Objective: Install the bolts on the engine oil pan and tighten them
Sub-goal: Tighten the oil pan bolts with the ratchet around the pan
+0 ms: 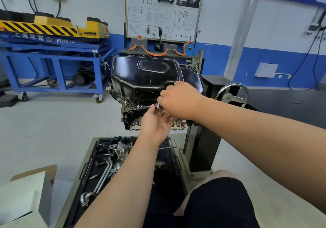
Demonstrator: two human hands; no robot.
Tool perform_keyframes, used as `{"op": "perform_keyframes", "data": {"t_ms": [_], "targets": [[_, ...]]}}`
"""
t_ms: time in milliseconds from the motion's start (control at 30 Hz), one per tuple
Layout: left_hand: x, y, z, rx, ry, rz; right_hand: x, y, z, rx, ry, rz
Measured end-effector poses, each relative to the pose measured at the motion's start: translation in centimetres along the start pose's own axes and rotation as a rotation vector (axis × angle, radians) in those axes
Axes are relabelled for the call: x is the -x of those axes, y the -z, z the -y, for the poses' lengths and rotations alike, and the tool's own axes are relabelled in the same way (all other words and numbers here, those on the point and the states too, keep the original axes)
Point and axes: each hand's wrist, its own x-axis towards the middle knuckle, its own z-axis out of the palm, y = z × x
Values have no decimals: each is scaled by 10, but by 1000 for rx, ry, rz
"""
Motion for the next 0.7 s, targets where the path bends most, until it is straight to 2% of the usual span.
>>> {"op": "perform_keyframes", "data": {"t_ms": [700], "targets": [[-7, 7, -3, 11, 6, 7, -8, 4, -2, 27, 12, 29]]}}
